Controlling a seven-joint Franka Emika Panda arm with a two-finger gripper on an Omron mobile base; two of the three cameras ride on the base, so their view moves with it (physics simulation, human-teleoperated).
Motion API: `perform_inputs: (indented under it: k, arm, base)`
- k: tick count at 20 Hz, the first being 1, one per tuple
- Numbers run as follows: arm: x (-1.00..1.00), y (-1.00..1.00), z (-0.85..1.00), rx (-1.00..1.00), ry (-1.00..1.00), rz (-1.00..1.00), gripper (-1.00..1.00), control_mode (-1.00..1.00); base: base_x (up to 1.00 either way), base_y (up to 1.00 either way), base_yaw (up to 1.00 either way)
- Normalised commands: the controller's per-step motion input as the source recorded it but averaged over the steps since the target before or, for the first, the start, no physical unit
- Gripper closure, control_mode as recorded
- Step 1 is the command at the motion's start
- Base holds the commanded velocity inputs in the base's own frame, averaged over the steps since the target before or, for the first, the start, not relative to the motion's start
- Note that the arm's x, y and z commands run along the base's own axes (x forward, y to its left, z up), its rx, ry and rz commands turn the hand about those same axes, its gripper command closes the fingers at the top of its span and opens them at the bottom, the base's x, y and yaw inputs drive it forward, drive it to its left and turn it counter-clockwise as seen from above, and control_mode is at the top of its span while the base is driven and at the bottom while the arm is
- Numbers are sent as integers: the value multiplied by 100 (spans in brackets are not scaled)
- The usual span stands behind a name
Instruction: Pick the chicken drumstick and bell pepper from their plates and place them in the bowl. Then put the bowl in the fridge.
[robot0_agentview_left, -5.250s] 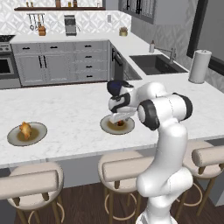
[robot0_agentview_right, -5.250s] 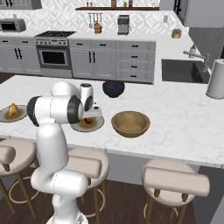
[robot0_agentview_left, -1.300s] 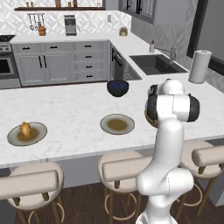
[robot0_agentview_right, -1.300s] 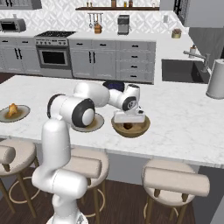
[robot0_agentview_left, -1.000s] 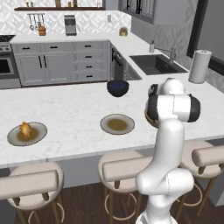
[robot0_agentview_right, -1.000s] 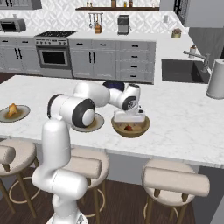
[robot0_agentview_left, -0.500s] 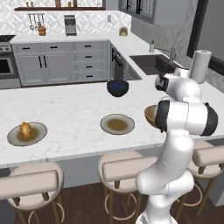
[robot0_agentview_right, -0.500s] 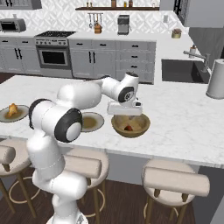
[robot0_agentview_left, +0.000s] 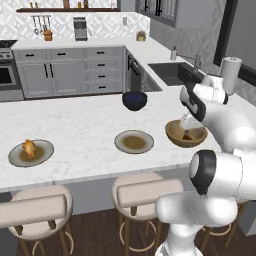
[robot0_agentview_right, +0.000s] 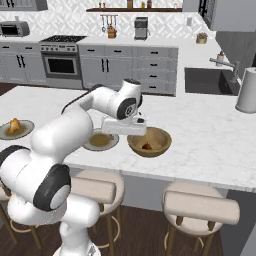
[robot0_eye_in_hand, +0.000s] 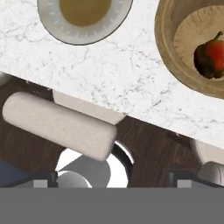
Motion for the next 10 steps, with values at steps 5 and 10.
perform_inputs:
  k: [5, 10]
  arm:
    - [-80, 71, 2, 0, -2, -2, -100, 100]
    - [0, 0, 0, 0, 0, 0, -100, 100]
  base:
    - [-20, 20, 0]
    - [-100, 100, 0]
